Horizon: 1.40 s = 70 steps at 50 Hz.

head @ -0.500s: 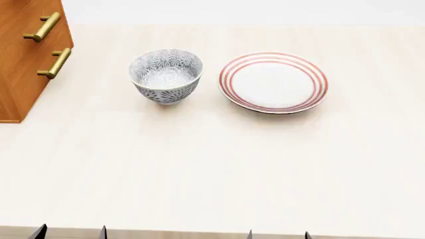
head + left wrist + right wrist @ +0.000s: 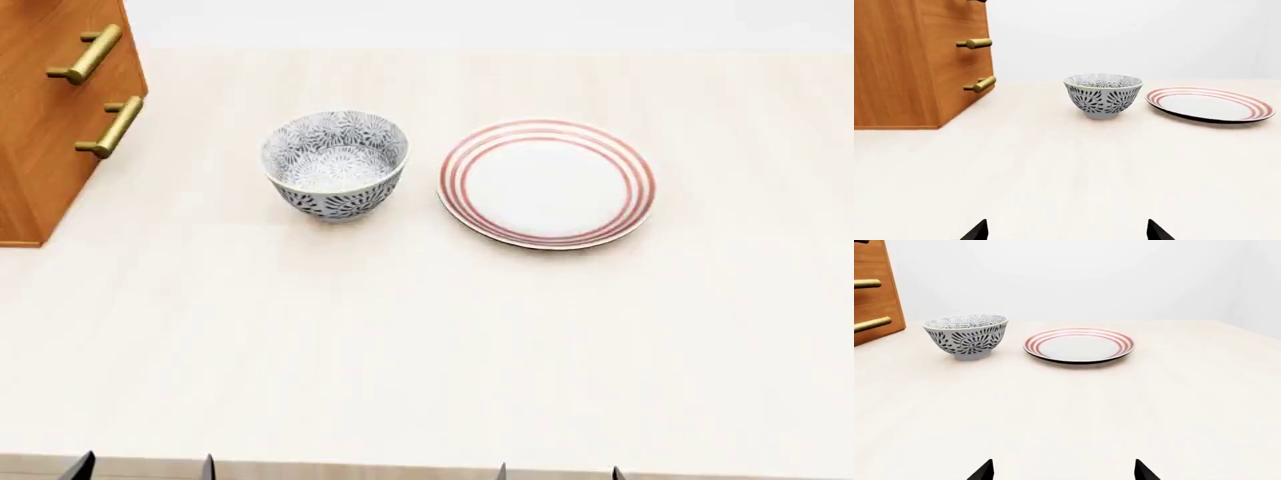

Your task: Open the top drawer of the cabinet.

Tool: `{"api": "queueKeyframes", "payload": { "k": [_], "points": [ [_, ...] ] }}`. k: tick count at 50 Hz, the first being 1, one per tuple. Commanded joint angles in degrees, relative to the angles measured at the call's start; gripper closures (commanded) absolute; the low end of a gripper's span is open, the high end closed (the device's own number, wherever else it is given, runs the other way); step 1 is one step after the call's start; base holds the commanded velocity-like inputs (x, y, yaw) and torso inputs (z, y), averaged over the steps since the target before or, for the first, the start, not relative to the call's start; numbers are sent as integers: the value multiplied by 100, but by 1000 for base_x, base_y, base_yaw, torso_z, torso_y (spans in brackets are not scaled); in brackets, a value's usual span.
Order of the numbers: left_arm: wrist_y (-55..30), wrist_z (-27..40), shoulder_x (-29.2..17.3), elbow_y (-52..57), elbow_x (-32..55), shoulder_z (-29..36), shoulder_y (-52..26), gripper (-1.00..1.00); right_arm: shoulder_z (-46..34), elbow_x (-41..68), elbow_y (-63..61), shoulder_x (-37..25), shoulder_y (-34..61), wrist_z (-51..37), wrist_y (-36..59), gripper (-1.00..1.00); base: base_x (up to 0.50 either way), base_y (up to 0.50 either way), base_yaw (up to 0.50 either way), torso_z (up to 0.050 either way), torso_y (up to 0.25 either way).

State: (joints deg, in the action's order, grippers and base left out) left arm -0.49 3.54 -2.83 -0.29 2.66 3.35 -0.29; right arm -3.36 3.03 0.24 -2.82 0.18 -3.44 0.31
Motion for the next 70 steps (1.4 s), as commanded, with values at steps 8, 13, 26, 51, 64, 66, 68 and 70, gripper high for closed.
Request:
{"api": "queueKeyframes", "payload": {
  "k": [8, 13, 26, 51, 64, 66, 68, 70],
  "points": [
    [-145, -45, 76, 24, -165, -77, -2, -100, 91, -80, 70, 77, 12, 91, -24, -100, 0, 0, 0, 0, 0],
    [-179, 41, 16, 33, -115, -4, -7, -100, 17, -18, 79, 12, 10, 22, -44, -100, 0, 0, 0, 0, 0],
    [-341, 226, -89, 70, 4, 116, -41, -100, -132, 98, 51, -106, 11, -103, -58, -100, 0, 0, 0, 20, 0],
    [-308, 411, -248, 35, 197, 298, -61, -100, -333, 283, 10, -272, 5, -261, -127, -100, 0, 0, 0, 50, 0],
    [-344, 499, -325, 72, 293, 387, -65, -100, -404, 387, 17, -342, 28, -344, -132, -100, 0, 0, 0, 50, 0],
    [-330, 498, -337, 99, 316, 402, -53, -100, -414, 403, 6, -351, 29, -354, -141, -100, 0, 0, 0, 50, 0],
    [-316, 496, -351, 89, 317, 431, -54, -100, -431, 412, -24, -365, 25, -360, -149, -100, 0, 0, 0, 50, 0],
    [-265, 496, -358, 71, 338, 440, -44, -100, -411, 503, -53, -362, -7, -322, -321, -100, 59, 0, 0, 0, 0]
  ]
}}
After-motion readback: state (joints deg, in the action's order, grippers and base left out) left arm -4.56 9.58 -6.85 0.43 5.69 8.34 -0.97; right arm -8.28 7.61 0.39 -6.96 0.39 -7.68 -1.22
